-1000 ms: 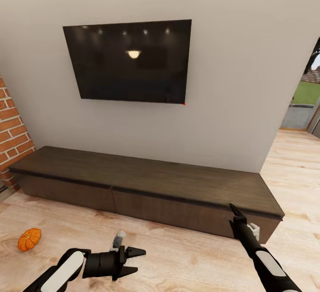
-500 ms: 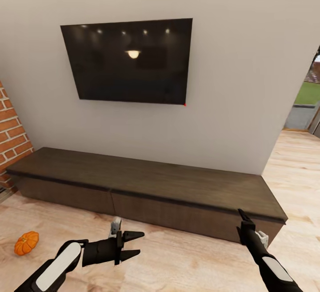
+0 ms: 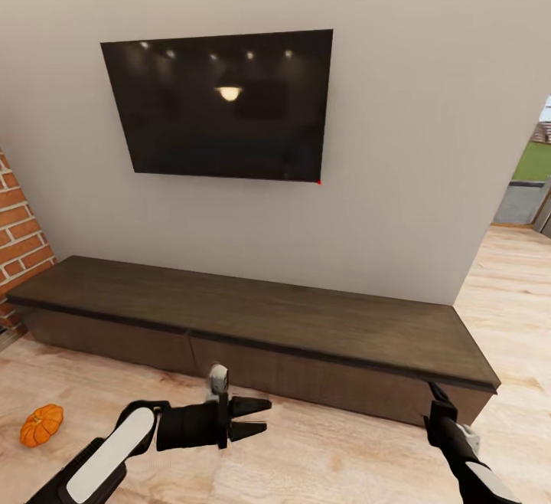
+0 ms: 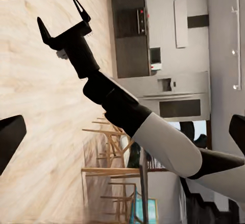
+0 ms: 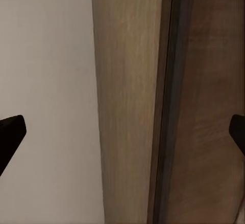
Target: Place each of the two pumpkins and all three candles from the living room inside a cabinet in the living room (use any cabinet), then make sure every cabinet is closed, and position the cauldron so it is next to a table in the living room.
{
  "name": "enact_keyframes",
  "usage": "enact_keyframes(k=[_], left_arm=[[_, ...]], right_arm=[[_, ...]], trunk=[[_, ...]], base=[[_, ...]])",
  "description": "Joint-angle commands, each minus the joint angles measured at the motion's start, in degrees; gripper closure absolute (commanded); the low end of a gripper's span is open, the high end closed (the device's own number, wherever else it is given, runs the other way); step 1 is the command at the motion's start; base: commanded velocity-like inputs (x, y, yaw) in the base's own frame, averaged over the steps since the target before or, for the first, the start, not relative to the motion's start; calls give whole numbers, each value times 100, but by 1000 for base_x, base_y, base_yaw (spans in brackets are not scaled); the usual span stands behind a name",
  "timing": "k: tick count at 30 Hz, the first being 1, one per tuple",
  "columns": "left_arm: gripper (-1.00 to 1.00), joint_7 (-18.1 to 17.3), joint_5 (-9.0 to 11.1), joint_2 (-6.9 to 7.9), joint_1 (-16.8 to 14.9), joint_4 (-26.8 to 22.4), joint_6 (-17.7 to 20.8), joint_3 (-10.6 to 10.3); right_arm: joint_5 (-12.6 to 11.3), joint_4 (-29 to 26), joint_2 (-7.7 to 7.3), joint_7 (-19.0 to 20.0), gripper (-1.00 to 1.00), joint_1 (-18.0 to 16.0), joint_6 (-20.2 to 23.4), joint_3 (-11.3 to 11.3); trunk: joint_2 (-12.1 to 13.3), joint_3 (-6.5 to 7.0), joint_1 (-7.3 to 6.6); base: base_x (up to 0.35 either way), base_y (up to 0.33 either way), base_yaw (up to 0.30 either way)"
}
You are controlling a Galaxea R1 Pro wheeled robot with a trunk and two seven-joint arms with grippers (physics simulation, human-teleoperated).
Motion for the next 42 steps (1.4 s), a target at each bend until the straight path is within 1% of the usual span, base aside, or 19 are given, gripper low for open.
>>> enact_keyframes(k=[1,2,4,6,9,10,14,16,20,25,30,35,37,39,42], left_arm=[[-100,-35,-204,-9,-6,-84,7,-34],[-100,-37,-347,-19,-6,-153,9,-50],[-100,-33,-512,-38,-6,-241,8,-70],[-100,-27,-582,-51,-6,-277,7,-85],[-100,-15,-632,-57,-7,-296,10,-112],[-100,-11,-690,-58,-10,-298,11,-133],[-100,28,-1158,-64,-14,-374,12,-161],[-100,35,-1283,-67,-14,-418,12,-164],[-100,38,-1341,-68,-15,-440,12,-165],[-100,39,-1351,-62,-15,-445,12,-165],[-100,39,-1352,-64,-15,-444,12,-151],[-100,39,-1345,-69,-15,-443,12,-148],[-100,39,-1344,-111,-15,-443,12,-148],[-100,39,-1349,-188,-15,-443,12,-148],[-100,38,-1351,-229,-21,-443,12,-148]], right_arm=[[-56,6,-3,14,-100,-4,41,-29],[-56,6,-5,11,-100,-4,28,-30],[-57,7,-10,9,-100,-4,13,-29],[-57,7,-26,8,-100,-4,7,-29],[-59,7,-52,7,-100,-4,-59,-24],[-58,11,-56,7,-100,-4,-101,-24],[-58,15,-61,13,-100,-4,-186,-24],[-58,28,-66,15,-100,-4,-228,-25],[-57,33,-64,8,-100,-4,-381,-23],[-57,34,-65,10,-100,-4,-413,-23],[-57,34,-62,12,-100,-4,-431,-23],[-64,34,-62,15,-100,-4,-549,-23],[-65,29,-63,22,-100,-4,-564,-23],[-66,26,-68,51,-100,-4,-573,-23],[-60,24,-76,91,-100,-4,-618,-23]], trunk=[[-2,-5,-1],[-2,-5,-1],[-2,-5,-1],[-2,-5,-1],[-2,-5,-1],[-2,-5,-1],[-2,-5,-1],[-2,-5,-1],[-2,-5,-1],[-2,-5,-1],[-203,-95,109],[-404,-185,219],[-484,-221,263],[-564,-257,307],[-684,-310,373]], base=[[0,0,0],[0,0,0],[0,0,0],[0,0,0],[35,0,0],[48,0,0],[18,0,0],[4,0,0],[1,0,0],[0,0,0],[0,0,0],[0,0,0],[0,0,0],[0,0,0],[0,0,0]])
